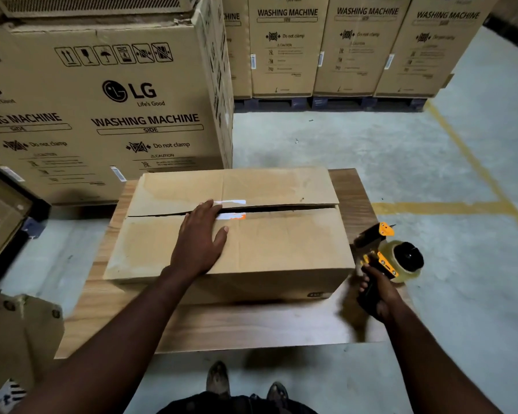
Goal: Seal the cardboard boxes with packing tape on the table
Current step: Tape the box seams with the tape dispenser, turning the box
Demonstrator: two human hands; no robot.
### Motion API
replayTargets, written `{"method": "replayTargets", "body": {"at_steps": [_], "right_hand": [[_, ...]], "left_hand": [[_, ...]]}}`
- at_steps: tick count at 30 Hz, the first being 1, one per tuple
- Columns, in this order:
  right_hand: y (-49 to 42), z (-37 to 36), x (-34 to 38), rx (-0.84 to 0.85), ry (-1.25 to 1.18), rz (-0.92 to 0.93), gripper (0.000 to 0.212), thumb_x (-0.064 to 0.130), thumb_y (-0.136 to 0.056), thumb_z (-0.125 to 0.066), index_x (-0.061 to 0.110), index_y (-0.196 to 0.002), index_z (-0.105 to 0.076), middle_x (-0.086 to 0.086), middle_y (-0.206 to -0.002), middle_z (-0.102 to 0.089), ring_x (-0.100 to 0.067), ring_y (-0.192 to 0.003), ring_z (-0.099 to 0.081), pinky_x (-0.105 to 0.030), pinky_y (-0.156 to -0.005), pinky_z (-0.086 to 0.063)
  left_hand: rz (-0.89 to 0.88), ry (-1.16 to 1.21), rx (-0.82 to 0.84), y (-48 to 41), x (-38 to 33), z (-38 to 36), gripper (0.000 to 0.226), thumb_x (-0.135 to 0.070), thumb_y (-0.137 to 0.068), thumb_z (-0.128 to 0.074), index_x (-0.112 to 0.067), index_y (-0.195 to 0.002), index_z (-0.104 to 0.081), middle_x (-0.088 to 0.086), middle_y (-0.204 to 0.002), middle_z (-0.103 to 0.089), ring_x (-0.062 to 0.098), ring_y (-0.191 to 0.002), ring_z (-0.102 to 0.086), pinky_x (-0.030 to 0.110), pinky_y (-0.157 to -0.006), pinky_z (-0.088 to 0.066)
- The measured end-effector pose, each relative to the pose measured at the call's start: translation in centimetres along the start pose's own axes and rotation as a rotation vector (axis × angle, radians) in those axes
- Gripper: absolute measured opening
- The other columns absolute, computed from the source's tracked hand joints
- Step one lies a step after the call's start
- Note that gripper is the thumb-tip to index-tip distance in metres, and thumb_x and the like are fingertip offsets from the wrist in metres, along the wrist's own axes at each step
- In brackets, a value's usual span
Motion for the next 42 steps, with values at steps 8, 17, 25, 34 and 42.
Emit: {"method": "replayTargets", "body": {"at_steps": [8, 17, 25, 34, 42], "right_hand": [[7.4, -6.2, 9.3, -0.064, 0.148, 0.400, 0.027, 0.027, -0.093, -0.070, 0.018, -0.072, -0.054, 0.000, -0.059, -0.046, -0.014, -0.041, -0.043, -0.023, -0.047, -0.033], [16.3, -17.0, 10.3, 0.117, 0.717, 0.955, 0.021, 0.007, -0.090, -0.074, 0.003, -0.072, -0.063, -0.013, -0.054, -0.058, -0.025, -0.044, -0.054, -0.035, -0.047, -0.047], [19.4, -23.6, 5.7, 0.300, 0.857, 0.958, 0.003, 0.016, -0.067, -0.066, 0.015, -0.069, -0.068, -0.014, -0.051, -0.060, -0.024, -0.042, -0.054, -0.026, -0.037, -0.037], [19.7, -27.0, 3.8, 0.435, 0.929, 0.956, 0.034, 0.039, -0.058, -0.065, 0.006, -0.066, -0.067, -0.018, -0.050, -0.057, -0.024, -0.041, -0.050, -0.023, -0.037, -0.035], [19.7, -30.0, 2.0, 0.501, 0.976, 0.946, 0.019, 0.024, -0.066, -0.066, 0.005, -0.065, -0.067, -0.026, -0.053, -0.055, -0.024, -0.041, -0.050, -0.026, -0.038, -0.037]], "left_hand": [[0.014, 0.268, -0.143, -0.6, -1.9, 1.7, 0.035, -0.010, -0.090, -0.067, -0.018, -0.123, -0.062, -0.006, -0.126, -0.061, 0.011, -0.117, -0.055, 0.028, -0.101, -0.043], [0.774, 1.680, 0.490, -1.8, -11.0, 4.4, 0.032, -0.040, -0.096, -0.057, -0.013, -0.110, -0.068, 0.007, -0.103, -0.074, 0.016, -0.086, -0.067, 0.025, -0.074, -0.054], [0.738, 2.118, 0.448, -1.1, -8.4, 7.4, 0.043, -0.007, -0.058, -0.090, 0.001, -0.096, -0.071, 0.018, -0.090, -0.072, 0.026, -0.070, -0.071, 0.030, -0.057, -0.060], [0.720, 2.182, 0.448, 0.8, -3.2, 8.7, 0.068, -0.009, -0.040, -0.102, 0.001, -0.102, -0.075, 0.019, -0.102, -0.072, 0.028, -0.083, -0.074, 0.034, -0.067, -0.063], [0.807, 2.252, 0.304, 1.5, -1.4, 8.5, 0.069, 0.019, -0.013, -0.092, 0.011, -0.079, -0.074, 0.026, -0.083, -0.070, 0.032, -0.064, -0.073, 0.032, -0.050, -0.059]]}}
Point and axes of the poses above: each hand's wrist, its own y-axis away from the middle knuckle, its own z-axis out of the back of the hand, x = y × z, the point moved 2 cm from there along -y, towards the middle knuckle
